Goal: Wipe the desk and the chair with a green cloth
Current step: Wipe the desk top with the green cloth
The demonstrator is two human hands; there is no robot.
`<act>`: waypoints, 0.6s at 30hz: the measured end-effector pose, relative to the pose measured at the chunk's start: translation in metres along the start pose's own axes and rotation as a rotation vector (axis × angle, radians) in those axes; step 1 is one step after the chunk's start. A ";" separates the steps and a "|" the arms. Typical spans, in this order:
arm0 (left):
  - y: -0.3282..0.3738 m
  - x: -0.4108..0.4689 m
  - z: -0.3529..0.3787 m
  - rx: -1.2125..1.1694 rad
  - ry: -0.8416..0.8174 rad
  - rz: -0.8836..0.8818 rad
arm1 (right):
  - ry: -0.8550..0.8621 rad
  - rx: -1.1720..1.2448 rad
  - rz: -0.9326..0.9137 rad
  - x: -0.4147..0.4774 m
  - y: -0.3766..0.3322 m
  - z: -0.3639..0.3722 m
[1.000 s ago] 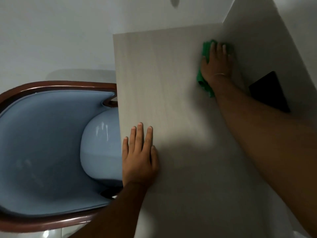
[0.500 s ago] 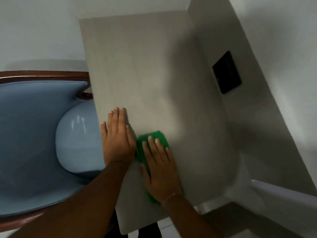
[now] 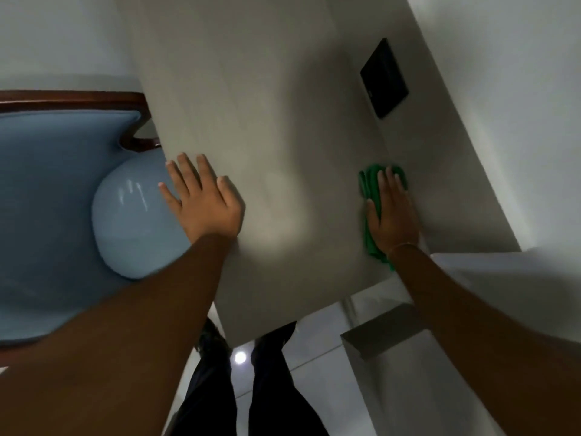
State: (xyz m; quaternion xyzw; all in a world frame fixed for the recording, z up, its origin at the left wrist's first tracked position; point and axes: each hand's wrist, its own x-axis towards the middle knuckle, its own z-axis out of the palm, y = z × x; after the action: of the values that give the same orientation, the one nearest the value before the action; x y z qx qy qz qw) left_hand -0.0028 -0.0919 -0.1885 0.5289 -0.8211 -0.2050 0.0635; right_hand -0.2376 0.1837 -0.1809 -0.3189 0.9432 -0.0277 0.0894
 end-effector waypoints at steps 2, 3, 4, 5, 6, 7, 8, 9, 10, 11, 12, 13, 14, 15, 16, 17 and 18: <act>-0.003 -0.003 -0.003 -0.041 -0.033 -0.024 | -0.004 0.011 0.078 -0.013 -0.027 0.008; -0.005 -0.005 -0.006 -0.069 -0.053 -0.013 | -0.013 0.024 0.087 -0.022 -0.044 0.011; -0.010 -0.008 -0.008 -0.086 -0.067 0.008 | -0.028 0.039 0.057 -0.032 -0.063 0.015; -0.018 -0.013 -0.010 -0.091 -0.080 0.032 | -0.040 0.055 0.001 -0.044 -0.085 0.019; -0.029 -0.020 -0.013 -0.093 -0.099 0.053 | -0.044 0.070 -0.059 -0.059 -0.108 0.026; -0.041 -0.029 -0.016 -0.098 -0.123 0.066 | -0.040 0.081 -0.113 -0.076 -0.131 0.034; -0.053 -0.041 -0.020 -0.101 -0.152 0.073 | -0.039 0.096 -0.161 -0.093 -0.153 0.041; -0.066 -0.055 -0.025 -0.094 -0.180 0.074 | -0.043 0.112 -0.210 -0.108 -0.173 0.048; -0.080 -0.068 -0.031 -0.069 -0.209 0.076 | -0.052 0.123 -0.264 -0.122 -0.193 0.054; -0.093 -0.081 -0.035 -0.033 -0.243 0.075 | -0.070 0.123 -0.322 -0.133 -0.209 0.060; -0.107 -0.093 -0.040 0.007 -0.269 0.071 | -0.080 0.119 -0.372 -0.141 -0.220 0.063; -0.121 -0.104 -0.048 0.039 -0.276 0.065 | -0.078 0.110 -0.407 -0.146 -0.227 0.062; -0.134 -0.115 -0.056 0.060 -0.274 0.050 | -0.075 0.096 -0.423 -0.148 -0.230 0.061; -0.145 -0.125 -0.065 0.078 -0.270 0.037 | -0.076 0.080 -0.428 -0.150 -0.231 0.059; -0.154 -0.134 -0.074 0.094 -0.266 0.027 | -0.078 0.076 -0.422 -0.153 -0.229 0.057; -0.162 -0.140 -0.085 0.109 -0.245 0.015 | -0.077 0.084 -0.415 -0.154 -0.228 0.053; -0.170 -0.144 -0.097 0.126 -0.219 0.007 | -0.078 0.095 -0.405 -0.155 -0.229 0.050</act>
State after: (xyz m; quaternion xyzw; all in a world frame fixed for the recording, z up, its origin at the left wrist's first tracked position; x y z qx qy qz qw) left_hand 0.2335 -0.0498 -0.1532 0.5035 -0.8362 -0.2091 -0.0593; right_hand 0.0295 0.0960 -0.1815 -0.4981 0.8533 -0.0772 0.1333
